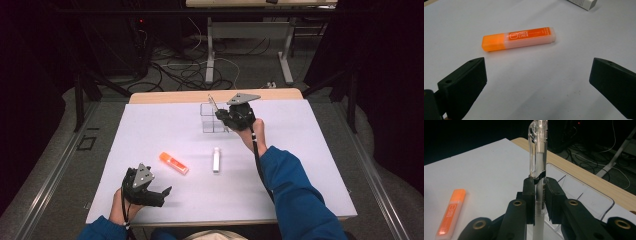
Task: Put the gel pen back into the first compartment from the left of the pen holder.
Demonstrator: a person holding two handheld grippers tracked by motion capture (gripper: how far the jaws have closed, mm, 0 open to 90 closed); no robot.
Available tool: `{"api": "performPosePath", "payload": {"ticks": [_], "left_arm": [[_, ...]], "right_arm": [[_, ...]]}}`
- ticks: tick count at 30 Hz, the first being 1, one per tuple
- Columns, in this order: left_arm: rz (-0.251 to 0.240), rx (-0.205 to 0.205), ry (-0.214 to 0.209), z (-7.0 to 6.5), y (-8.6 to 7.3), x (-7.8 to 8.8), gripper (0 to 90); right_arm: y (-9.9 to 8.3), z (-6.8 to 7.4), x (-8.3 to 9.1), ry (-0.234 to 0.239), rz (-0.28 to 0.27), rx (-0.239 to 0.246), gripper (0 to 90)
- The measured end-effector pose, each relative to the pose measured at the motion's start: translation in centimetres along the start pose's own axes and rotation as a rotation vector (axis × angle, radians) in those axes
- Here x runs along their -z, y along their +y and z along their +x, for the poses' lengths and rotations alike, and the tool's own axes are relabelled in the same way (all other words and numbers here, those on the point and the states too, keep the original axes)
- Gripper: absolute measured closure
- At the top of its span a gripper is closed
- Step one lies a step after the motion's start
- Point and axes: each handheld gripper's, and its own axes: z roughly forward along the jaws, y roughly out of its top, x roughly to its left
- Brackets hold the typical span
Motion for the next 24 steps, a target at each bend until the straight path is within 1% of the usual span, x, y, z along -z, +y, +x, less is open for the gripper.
{"api": "performPosePath", "payload": {"ticks": [2,4,7,9,12,13,16,18,24], "left_arm": [[0.0,-0.001,-0.003,0.0,0.0,0.0,1.1],[0.0,-0.002,0.0,0.0,0.0,0.1,1.0],[0.0,0.001,-0.004,0.0,0.0,0.0,1.0],[0.002,-0.002,-0.005,0.0,0.0,0.0,1.0],[-0.001,0.003,-0.006,0.0,0.0,0.0,1.0],[0.0,0.002,-0.007,0.0,0.0,0.0,1.0],[0.0,0.002,-0.007,0.0,0.0,0.0,1.0],[0.0,0.001,-0.007,0.0,0.0,0.0,1.0],[0.001,0.0,-0.007,0.0,0.0,0.0,1.0]], "right_arm": [[0.2,0.0,-0.1,0.001,0.007,0.001,79.4],[0.2,-0.1,-0.2,0.0,0.002,0.0,79.4],[0.3,-0.1,-0.4,-0.008,-0.002,0.001,79.4],[0.4,-0.2,-0.5,-0.008,-0.001,0.004,79.4],[0.4,-0.3,-0.7,-0.008,-0.01,0.0,79.4],[0.5,-0.4,-0.6,-0.01,0.002,-0.003,79.4],[0.6,-0.5,-0.8,-0.012,-0.012,-0.008,79.4],[0.7,-0.5,-0.9,-0.021,-0.023,-0.013,79.4],[1.1,-0.6,-1.4,-0.031,-0.055,-0.006,79.4]]}}
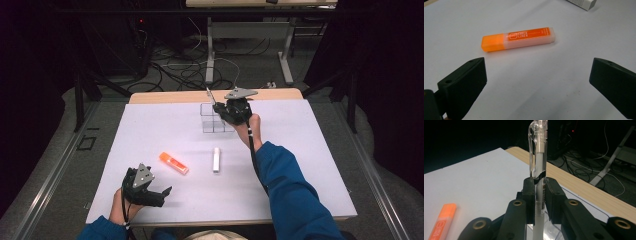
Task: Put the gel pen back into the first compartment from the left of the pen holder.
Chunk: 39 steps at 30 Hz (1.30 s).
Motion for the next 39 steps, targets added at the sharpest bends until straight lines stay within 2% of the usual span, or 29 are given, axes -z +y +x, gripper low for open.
{"api": "performPosePath", "payload": {"ticks": [11,14,26,39], "left_arm": [[0.006,0.001,-0.005,0.0,0.0,0.1,1.0],[0.005,0.003,-0.009,0.0,0.0,0.0,1.1],[0.01,0.002,-0.01,0.0,0.0,0.0,1.1],[0.006,0.005,-0.011,0.0,0.0,0.0,1.1]], "right_arm": [[1.0,0.0,-1.3,-0.023,-0.038,0.006,79.4],[1.2,0.1,-1.5,-0.022,-0.035,0.012,79.4],[1.9,0.2,-2.8,-0.035,-0.097,0.029,79.3],[2.1,0.3,-5.1,-0.054,-0.117,0.027,79.3]]}}
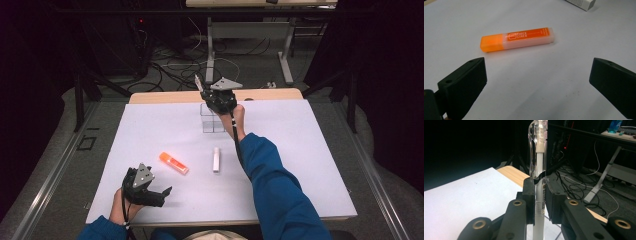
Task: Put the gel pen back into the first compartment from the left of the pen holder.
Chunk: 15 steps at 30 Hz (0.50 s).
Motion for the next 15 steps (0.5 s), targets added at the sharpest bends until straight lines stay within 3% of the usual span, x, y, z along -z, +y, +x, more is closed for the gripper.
{"api": "performPosePath", "payload": {"ticks": [6,11,12,14,15], "left_arm": [[-0.001,-0.003,-0.002,0.0,0.0,0.0,1.1],[-0.01,-0.005,0.002,0.1,0.0,0.1,1.0],[-0.007,-0.005,0.0,0.1,0.0,0.1,1.0],[-0.003,-0.004,0.0,0.1,0.0,0.2,1.0],[-0.004,-0.002,0.001,0.1,0.0,0.2,1.0]], "right_arm": [[-0.6,0.3,-1.1,-0.005,0.013,0.013,79.1],[-1.6,0.1,-1.9,-0.025,0.068,0.002,78.0],[-1.8,-0.1,-1.9,-0.004,0.108,-0.019,69.5],[-2.0,-0.1,-2.0,-0.014,0.16,-0.028,51.2],[-2.2,-0.3,-1.9,0.023,0.2,-0.046,40.6]]}}
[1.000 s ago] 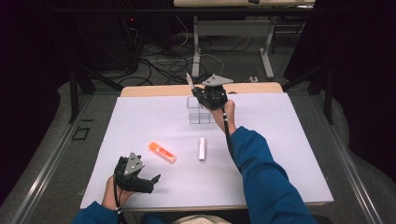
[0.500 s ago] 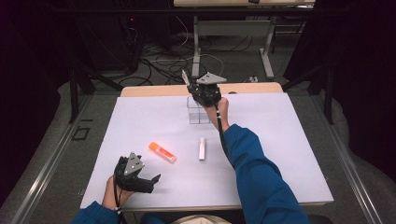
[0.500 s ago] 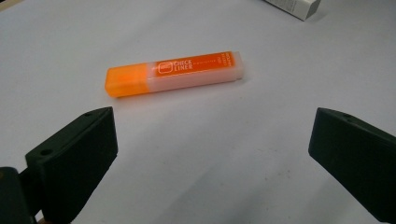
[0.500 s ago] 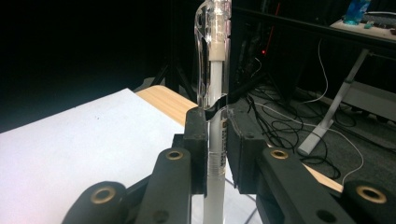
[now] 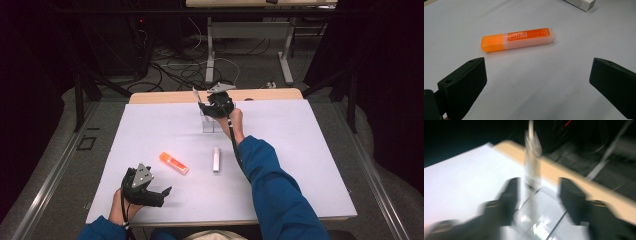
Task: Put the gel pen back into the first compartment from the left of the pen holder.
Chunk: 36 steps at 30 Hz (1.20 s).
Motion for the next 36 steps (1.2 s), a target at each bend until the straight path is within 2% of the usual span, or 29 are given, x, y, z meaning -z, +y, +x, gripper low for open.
{"api": "performPosePath", "payload": {"ticks": [1,2,3,5,10,12,15,16,20,22,23,24,31,33,36], "left_arm": [[0.0,-0.003,-0.001,0.0,0.0,0.0,1.0],[0.001,-0.008,0.002,0.0,0.0,0.0,1.0],[-0.001,-0.001,-0.001,-0.1,0.0,-0.1,1.0],[-0.005,-0.005,0.008,-0.1,0.0,-0.1,1.0],[0.002,0.001,0.0,-0.2,0.1,-0.1,1.1],[0.003,-0.008,0.007,-0.1,0.1,-0.1,1.1],[0.003,-0.007,0.006,-0.1,0.1,-0.1,1.1],[0.001,-0.008,0.006,-0.1,0.1,-0.1,1.1],[-0.001,-0.006,0.008,-0.1,0.0,-0.1,1.2],[0.001,-0.007,0.007,-0.1,0.1,-0.1,1.2],[0.001,-0.007,0.006,-0.1,0.1,-0.1,1.2],[-0.002,-0.007,0.008,-0.1,0.1,-0.1,1.2],[0.009,0.0,-0.005,-0.1,0.1,-0.1,1.3],[0.007,-0.005,0.003,-0.1,0.1,-0.2,1.6],[0.017,-0.01,0.008,0.0,0.1,-0.2,1.8]], "right_arm": [[-0.2,0.0,0.2,-0.001,0.017,-0.018,32.0],[-0.5,0.0,0.7,-0.001,0.019,-0.017,27.5],[-0.8,-0.1,1.0,0.026,0.029,-0.029,22.9],[-1.4,-0.1,1.6,0.043,0.068,-0.026,15.6],[-2.5,0.0,3.5,0.1,0.119,-0.023,9.2],[-2.9,0.2,4.1,0.137,0.134,-0.018,4.6],[-3.4,0.3,5.2,0.181,0.187,-0.001,1.2],[-3.7,0.5,5.5,0.184,0.178,-0.008,0.8],[-4.4,0.7,6.8,0.223,0.205,0.012,0.0],[-4.9,0.7,7.4,0.235,0.202,0.018,0.0],[-5.2,0.7,7.5,0.243,0.18,0.012,0.0],[-5.4,0.6,8.0,0.247,0.204,0.017,0.0],[-8.0,0.5,10.2,0.242,0.245,0.043,0.0],[-8.8,0.4,10.9,0.247,0.24,0.046,0.0],[-9.7,0.1,11.6,0.255,0.261,0.059,0.0]]}}
